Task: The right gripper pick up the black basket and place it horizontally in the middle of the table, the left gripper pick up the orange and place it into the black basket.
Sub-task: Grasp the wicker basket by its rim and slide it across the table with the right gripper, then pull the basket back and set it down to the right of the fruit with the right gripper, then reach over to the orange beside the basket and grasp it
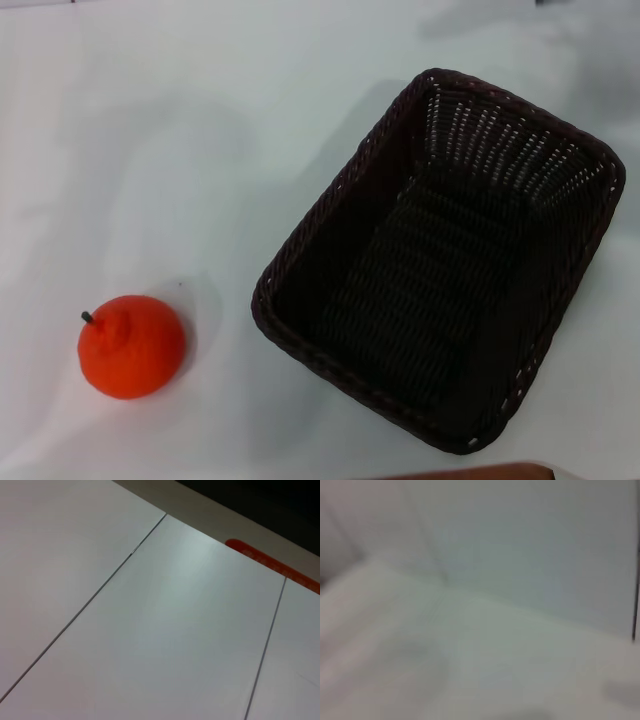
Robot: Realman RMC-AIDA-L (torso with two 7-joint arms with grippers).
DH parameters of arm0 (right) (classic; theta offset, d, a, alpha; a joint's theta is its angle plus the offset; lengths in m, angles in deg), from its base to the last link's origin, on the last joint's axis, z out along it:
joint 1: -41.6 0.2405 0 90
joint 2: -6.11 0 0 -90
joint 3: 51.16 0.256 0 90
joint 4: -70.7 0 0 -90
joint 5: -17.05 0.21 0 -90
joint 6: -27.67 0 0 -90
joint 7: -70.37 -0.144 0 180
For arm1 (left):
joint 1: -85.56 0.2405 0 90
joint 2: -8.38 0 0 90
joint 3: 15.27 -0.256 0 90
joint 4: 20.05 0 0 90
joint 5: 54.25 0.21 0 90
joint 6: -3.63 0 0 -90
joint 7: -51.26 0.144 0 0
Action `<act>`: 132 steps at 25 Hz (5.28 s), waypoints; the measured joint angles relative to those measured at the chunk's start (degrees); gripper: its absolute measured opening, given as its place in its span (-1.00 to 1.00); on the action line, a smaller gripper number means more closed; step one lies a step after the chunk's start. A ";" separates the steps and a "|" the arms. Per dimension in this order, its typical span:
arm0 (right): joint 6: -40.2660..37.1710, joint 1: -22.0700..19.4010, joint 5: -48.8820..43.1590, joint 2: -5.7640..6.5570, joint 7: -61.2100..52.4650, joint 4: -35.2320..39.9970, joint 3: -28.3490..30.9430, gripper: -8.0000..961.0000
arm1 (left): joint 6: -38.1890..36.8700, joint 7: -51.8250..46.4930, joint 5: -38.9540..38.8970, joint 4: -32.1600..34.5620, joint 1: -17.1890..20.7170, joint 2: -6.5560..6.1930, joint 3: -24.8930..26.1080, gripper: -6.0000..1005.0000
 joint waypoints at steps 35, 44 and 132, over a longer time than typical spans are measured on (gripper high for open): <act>-9.10 5.03 -14.81 -3.06 5.82 -17.35 -11.24 -0.20 | -3.59 -0.07 0.05 0.20 -2.29 0.18 -0.35 0.76; -5.93 4.64 -14.61 -2.24 6.09 -17.45 -6.70 -0.64 | -4.64 -0.02 0.43 0.22 -2.45 0.18 -0.43 0.76; -30.09 -5.24 29.76 -4.35 -1.45 -35.44 15.19 0.83 | -12.20 -4.26 35.27 -7.73 7.44 -9.15 -28.09 0.73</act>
